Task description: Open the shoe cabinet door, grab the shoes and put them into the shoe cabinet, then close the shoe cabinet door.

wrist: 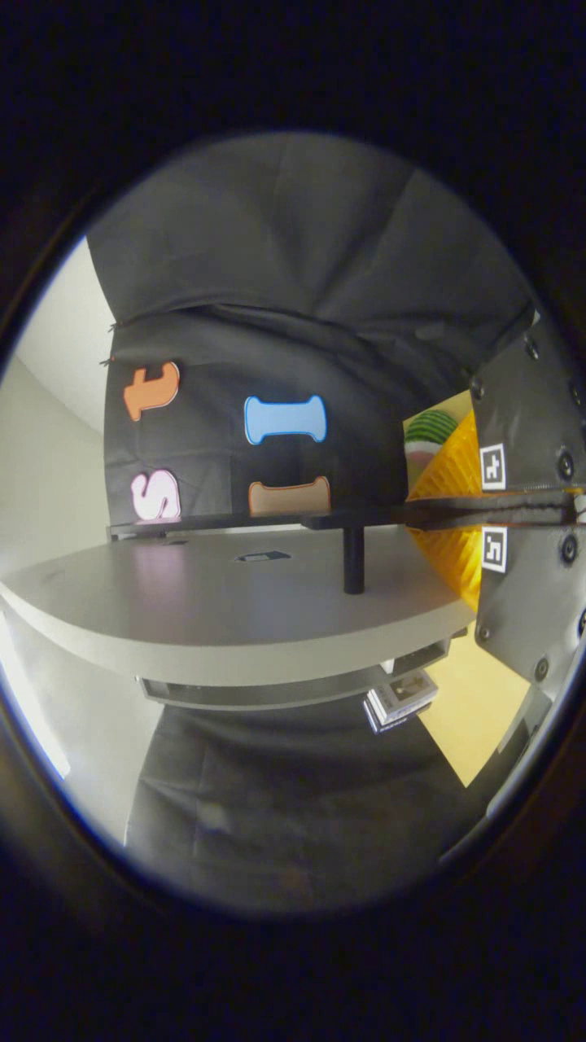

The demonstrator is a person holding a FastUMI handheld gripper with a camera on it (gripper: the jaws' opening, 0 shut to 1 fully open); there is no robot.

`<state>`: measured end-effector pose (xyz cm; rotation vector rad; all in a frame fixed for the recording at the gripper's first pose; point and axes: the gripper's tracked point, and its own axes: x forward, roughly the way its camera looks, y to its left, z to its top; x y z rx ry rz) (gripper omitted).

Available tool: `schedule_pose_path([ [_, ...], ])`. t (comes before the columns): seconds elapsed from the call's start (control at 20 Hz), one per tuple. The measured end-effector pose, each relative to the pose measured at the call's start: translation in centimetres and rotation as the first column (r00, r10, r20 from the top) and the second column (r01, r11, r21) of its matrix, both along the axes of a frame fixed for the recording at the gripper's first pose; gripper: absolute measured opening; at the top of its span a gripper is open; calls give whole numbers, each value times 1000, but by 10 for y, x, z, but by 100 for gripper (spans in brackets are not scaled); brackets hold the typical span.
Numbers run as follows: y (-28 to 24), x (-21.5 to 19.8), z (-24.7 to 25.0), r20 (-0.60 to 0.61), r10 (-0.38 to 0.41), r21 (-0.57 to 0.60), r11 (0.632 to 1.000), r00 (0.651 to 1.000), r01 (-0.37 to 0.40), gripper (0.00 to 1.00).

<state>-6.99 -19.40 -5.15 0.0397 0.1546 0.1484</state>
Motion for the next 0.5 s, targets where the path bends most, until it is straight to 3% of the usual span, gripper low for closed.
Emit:
schedule_pose_path([
  [0.25,-7,-10,-2,-3,23,1,1000,1000,-23,4],
  [0.5,-10,-46,7,26,-36,-12,999,999,36,5],
])
